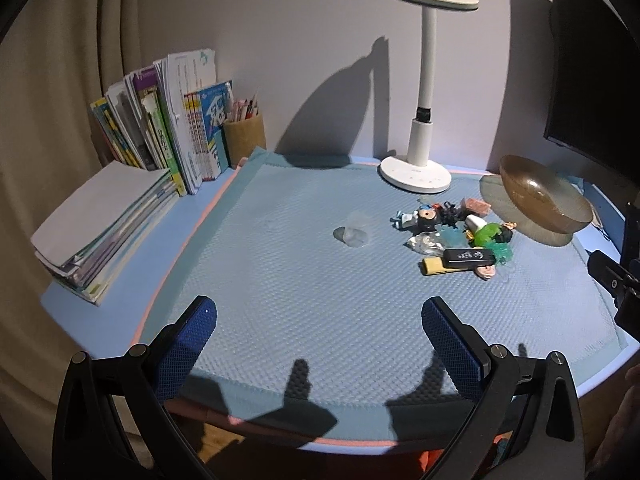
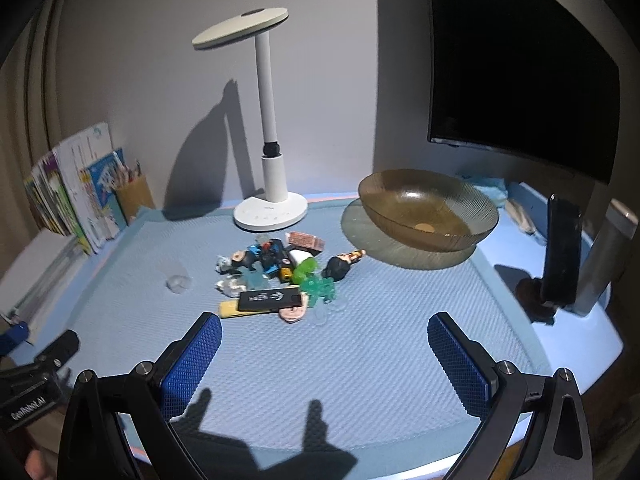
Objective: Organize rigid objects
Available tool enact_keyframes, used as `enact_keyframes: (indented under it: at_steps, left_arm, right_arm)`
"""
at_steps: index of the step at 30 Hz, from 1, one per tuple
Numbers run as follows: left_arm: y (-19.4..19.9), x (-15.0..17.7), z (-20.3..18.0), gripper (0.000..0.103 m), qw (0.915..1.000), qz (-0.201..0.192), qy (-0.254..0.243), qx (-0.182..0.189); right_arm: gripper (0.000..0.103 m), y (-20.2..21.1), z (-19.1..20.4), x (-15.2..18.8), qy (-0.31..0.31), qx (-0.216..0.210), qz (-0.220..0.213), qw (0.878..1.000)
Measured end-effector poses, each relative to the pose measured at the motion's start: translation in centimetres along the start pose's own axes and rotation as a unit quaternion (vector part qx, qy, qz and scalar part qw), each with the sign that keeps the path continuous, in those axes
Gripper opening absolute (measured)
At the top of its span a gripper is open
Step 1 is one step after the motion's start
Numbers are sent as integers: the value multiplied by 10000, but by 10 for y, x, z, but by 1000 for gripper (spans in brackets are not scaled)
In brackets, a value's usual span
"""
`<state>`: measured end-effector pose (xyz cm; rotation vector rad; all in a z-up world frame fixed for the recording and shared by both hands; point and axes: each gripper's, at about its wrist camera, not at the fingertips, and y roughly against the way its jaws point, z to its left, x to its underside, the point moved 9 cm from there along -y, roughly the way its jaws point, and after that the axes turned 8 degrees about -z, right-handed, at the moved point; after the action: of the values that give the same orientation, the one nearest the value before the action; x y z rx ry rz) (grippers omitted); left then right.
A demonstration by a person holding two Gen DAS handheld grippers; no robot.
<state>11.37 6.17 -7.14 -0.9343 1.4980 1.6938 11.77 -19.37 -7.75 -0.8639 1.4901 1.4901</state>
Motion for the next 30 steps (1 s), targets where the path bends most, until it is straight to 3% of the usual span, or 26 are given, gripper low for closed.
enact_keyframes:
  at_steps: [5, 12, 25, 30]
  left_arm:
    - [10, -2, -6, 102, 9999, -87, -33, 69]
    - [-3, 5, -13, 102, 9991, 191, 193, 328]
    - [-56, 25, -15, 102, 9960, 815, 279, 258]
    - [-78, 29, -14, 102, 9945, 989, 271, 220]
  right_arm:
    - [103, 11, 1, -1, -48, -63, -53, 10000]
    - [103, 11, -4, -1, -62, -52, -78, 9999]
    - [103, -39, 15, 8, 483, -183, 229, 9984]
    - [103, -60, 24, 7, 647, -513, 344, 9960]
